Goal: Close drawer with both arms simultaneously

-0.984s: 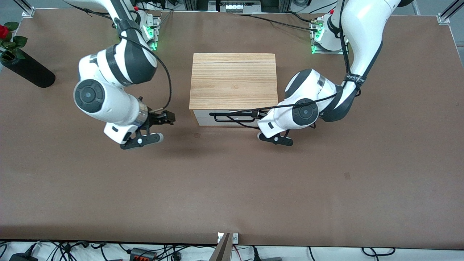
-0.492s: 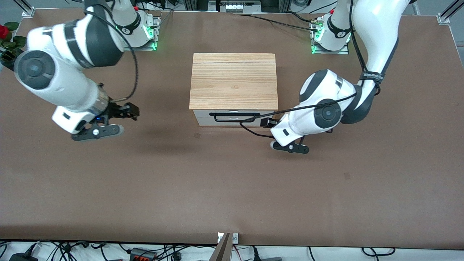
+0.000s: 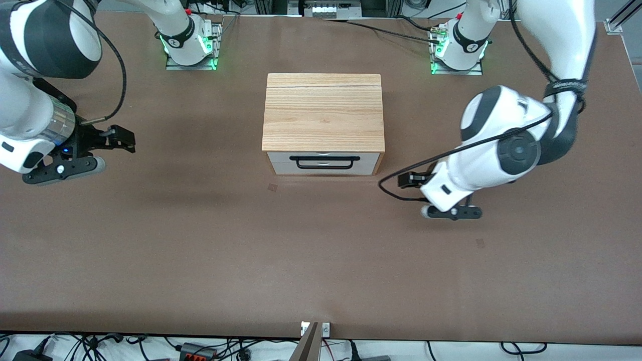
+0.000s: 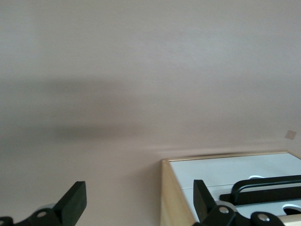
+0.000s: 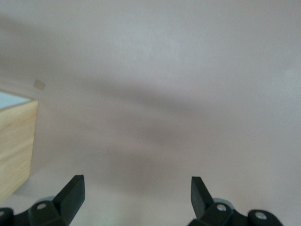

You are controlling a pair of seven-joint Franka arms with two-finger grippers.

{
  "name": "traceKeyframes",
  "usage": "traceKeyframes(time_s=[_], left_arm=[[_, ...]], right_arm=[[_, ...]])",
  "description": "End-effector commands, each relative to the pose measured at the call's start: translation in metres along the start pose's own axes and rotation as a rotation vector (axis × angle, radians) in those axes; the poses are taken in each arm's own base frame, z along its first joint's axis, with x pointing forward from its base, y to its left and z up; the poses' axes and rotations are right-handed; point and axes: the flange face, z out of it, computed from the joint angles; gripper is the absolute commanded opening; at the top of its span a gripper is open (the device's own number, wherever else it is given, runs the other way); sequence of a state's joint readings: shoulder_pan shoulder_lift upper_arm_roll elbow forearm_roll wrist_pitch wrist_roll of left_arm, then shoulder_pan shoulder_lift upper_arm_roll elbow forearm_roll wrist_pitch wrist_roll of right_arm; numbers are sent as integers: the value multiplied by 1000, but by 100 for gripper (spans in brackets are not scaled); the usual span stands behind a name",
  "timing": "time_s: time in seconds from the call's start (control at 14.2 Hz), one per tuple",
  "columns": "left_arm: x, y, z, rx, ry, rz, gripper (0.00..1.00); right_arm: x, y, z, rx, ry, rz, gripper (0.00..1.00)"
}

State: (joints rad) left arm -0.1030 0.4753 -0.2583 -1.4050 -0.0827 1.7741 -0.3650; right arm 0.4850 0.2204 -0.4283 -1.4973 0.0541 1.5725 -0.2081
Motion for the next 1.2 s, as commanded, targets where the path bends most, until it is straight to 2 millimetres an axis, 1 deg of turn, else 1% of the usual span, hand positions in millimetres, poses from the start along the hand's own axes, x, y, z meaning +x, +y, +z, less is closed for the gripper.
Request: traceKeyframes(time_s=[0.0,0.07,0.21,0.28,0.42,0.49,0.56,0.63,0.77,0.91,0.98,1.05,1.12], left_arm=[[-8,-25,-46,35,-11,-34,100],[-15,-32,-62,46,-18,-41,100],[-20,-61,-90,48,0,-95,100],[-26,-72,-108,49,28,-118,100],[-37,-94,-134,55,40,-152,100],[-45,-97,-149,52,62,-156,100],[-51,-99,-157,61,74,-157,100],[-55,-101,-158,69,64,-159,100],[-58,-106,-161,71,65,-157,100],[-72,-110,-158,92,63,-77,100],[-73,-111,-158,111,70,-20,100],[-74,-110,-160,137,76,10,100],[-75,-105,-160,168,78,22,100]], right_arm=[[-14,10,-21,-10,5,-5,100],[-18,20,-22,-19,-1,8,100],[-23,29,-20,-27,-13,20,100],[-25,36,-14,-22,-25,32,100],[-26,36,-8,-20,-36,26,100],[-27,36,-7,-34,-38,19,100],[-29,34,-8,-40,-36,8,100],[-31,35,-5,-38,-31,9,100],[-45,44,0,-32,30,24,100],[-65,52,4,-26,70,49,100],[-71,58,1,-21,71,68,100],[-72,58,-4,-24,79,79,100],[-76,60,-6,-23,78,87,100]])
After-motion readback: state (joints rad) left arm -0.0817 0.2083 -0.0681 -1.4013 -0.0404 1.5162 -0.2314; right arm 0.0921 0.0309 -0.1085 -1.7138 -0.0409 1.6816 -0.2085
